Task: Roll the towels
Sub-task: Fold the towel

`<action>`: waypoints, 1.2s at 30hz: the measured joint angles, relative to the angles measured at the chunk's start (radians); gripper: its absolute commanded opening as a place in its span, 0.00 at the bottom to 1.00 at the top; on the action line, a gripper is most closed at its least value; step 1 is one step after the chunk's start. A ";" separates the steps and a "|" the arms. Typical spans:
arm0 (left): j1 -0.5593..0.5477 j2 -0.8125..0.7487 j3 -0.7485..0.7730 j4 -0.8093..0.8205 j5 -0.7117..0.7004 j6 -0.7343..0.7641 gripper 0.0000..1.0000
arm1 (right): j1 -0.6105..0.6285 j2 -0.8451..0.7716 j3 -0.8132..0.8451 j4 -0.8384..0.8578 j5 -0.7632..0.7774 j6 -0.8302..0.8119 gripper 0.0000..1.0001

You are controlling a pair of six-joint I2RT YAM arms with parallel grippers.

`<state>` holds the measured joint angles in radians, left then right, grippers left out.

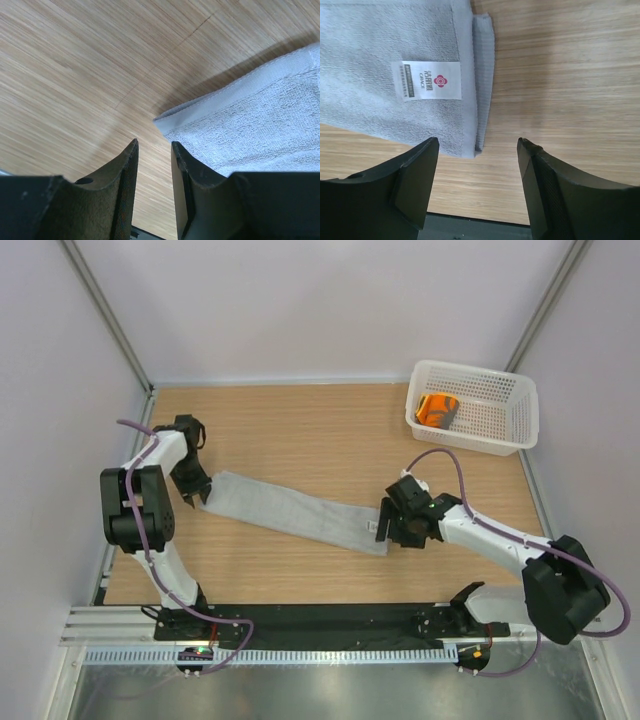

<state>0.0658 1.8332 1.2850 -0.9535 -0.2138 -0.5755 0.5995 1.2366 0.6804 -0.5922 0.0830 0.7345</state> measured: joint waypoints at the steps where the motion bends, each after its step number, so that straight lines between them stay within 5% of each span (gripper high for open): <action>1: 0.000 0.000 -0.001 0.000 0.000 0.000 0.33 | 0.000 0.019 -0.009 0.017 -0.010 0.010 0.68; 13: -0.004 0.000 -0.006 -0.001 0.000 0.000 0.33 | -0.001 0.060 -0.077 0.110 -0.076 0.089 0.34; 19: -0.005 0.000 -0.007 0.000 0.000 0.000 0.32 | -0.002 0.080 -0.096 0.178 -0.129 0.108 0.01; 30: -0.062 -0.080 -0.100 0.003 0.046 -0.054 0.28 | -0.072 0.080 -0.024 -0.021 0.039 0.068 0.01; 36: -0.325 -0.253 -0.117 -0.008 0.051 -0.145 0.24 | -0.110 0.146 0.131 -0.161 0.092 -0.014 0.01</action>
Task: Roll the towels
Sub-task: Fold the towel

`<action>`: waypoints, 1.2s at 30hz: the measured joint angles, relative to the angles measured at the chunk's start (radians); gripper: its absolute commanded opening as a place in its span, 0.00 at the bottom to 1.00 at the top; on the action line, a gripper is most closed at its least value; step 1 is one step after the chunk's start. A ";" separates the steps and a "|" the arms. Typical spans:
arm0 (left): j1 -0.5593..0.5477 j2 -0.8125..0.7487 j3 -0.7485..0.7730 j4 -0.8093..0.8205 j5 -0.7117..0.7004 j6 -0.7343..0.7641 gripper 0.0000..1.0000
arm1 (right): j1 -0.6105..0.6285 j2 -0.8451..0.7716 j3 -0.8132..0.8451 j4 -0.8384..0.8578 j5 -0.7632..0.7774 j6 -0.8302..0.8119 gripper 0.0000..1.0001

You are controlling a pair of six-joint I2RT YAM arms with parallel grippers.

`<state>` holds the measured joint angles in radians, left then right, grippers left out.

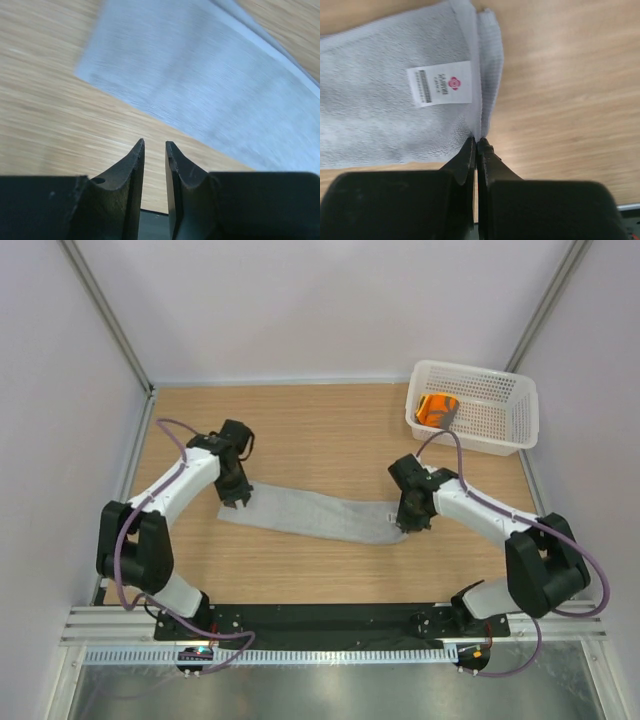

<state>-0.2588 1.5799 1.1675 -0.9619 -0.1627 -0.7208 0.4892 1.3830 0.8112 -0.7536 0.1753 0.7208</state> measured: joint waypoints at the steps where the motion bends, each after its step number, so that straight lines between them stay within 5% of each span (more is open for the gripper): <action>1: -0.045 -0.014 0.007 -0.001 0.003 -0.014 0.24 | 0.000 0.033 0.048 -0.019 0.015 -0.019 0.01; 8: -0.309 0.020 0.087 0.034 0.034 -0.119 0.18 | -0.044 0.229 0.297 -0.042 0.103 -0.146 0.01; 15: -0.467 0.256 0.234 0.136 0.090 -0.164 0.13 | -0.097 0.299 0.378 -0.048 0.148 -0.209 0.01; 22: -0.526 0.417 0.319 0.193 0.116 -0.198 0.06 | -0.097 0.297 0.363 -0.051 0.140 -0.223 0.01; 36: -0.526 0.434 0.317 0.193 0.084 -0.242 0.02 | -0.107 0.293 0.348 -0.060 0.139 -0.245 0.01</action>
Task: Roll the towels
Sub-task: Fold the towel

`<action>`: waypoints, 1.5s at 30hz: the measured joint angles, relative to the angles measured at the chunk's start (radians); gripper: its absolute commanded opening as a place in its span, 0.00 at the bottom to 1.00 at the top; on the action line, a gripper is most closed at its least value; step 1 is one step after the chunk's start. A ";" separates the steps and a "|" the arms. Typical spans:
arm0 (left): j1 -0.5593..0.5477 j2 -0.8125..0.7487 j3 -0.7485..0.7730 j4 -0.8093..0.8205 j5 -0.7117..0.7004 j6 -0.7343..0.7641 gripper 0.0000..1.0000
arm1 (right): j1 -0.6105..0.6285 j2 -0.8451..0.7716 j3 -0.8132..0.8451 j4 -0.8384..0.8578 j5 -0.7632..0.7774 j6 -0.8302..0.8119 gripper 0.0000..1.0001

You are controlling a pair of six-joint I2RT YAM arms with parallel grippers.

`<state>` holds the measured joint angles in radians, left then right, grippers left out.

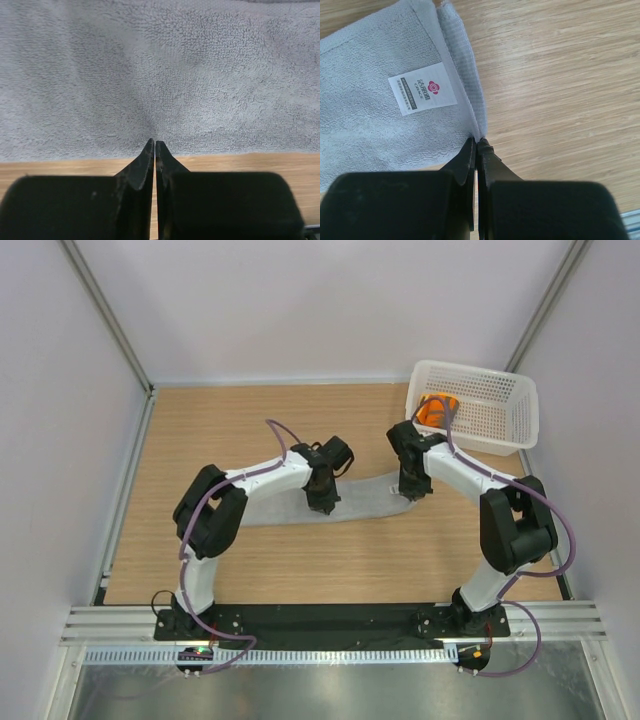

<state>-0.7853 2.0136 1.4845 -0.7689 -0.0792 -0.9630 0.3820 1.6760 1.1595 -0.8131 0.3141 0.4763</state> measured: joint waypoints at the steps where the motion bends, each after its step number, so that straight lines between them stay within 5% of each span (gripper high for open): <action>1: 0.000 -0.006 0.000 -0.003 -0.006 0.000 0.02 | -0.003 0.000 0.000 0.000 0.000 0.000 0.01; 25: 0.000 -0.048 -0.115 0.002 -0.053 -0.022 0.02 | -0.010 0.000 0.004 -0.009 -0.009 -0.003 0.01; 37: 0.000 -0.050 -0.120 0.019 -0.043 -0.024 0.02 | -0.006 -0.146 0.135 -0.039 -0.212 -0.040 0.01; 41: 0.007 -0.056 -0.117 0.019 -0.031 -0.022 0.13 | 0.018 -0.153 0.217 -0.048 -0.272 -0.042 0.01; 45: 0.028 -0.091 -0.110 -0.002 -0.014 -0.003 0.38 | 0.074 -0.143 0.287 -0.076 -0.302 -0.040 0.01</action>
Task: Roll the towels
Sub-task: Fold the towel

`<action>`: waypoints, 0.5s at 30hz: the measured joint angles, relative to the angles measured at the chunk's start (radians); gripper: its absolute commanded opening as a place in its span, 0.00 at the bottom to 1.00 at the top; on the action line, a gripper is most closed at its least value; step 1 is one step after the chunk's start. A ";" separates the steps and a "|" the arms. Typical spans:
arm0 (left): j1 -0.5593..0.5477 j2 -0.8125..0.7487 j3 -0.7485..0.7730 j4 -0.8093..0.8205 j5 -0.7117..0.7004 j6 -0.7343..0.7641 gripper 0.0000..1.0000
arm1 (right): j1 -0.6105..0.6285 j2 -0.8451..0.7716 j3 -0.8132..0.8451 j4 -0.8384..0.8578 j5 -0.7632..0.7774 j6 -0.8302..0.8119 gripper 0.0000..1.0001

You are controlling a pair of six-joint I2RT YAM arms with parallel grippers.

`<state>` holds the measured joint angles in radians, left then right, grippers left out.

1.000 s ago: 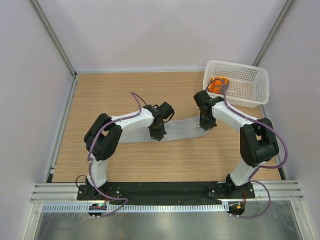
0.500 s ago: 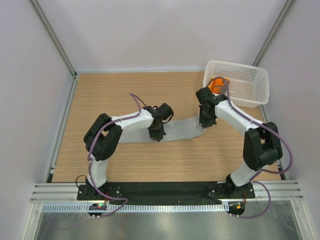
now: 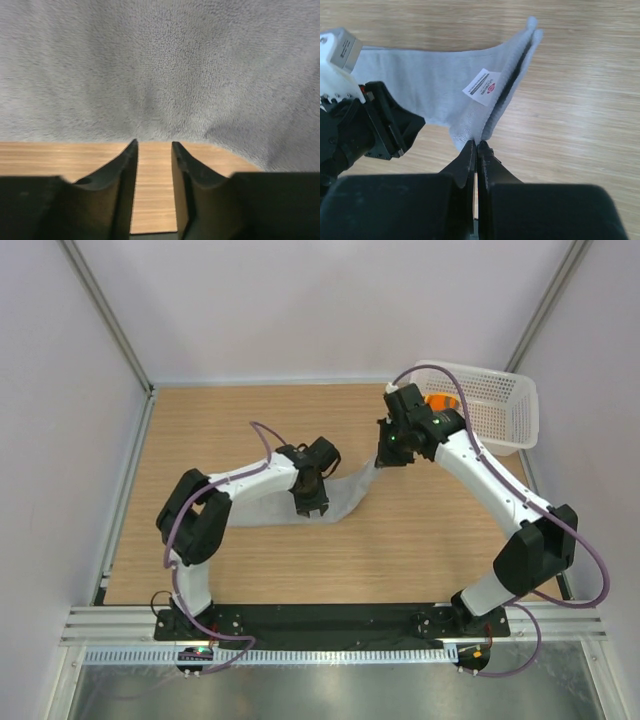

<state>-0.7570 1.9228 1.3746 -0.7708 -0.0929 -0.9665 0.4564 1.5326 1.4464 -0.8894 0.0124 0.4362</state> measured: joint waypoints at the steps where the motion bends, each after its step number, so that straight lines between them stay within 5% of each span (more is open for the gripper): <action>1: 0.010 -0.019 0.001 -0.009 0.002 0.004 0.41 | 0.019 0.006 0.021 -0.008 -0.004 0.003 0.01; 15: 0.364 -0.510 -0.014 -0.188 -0.040 0.159 0.54 | 0.256 0.202 0.304 -0.042 -0.013 0.066 0.01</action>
<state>-0.3935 1.4132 1.3602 -0.9585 -0.1333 -0.8074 0.7120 1.7348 1.7500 -0.9314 -0.0006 0.5026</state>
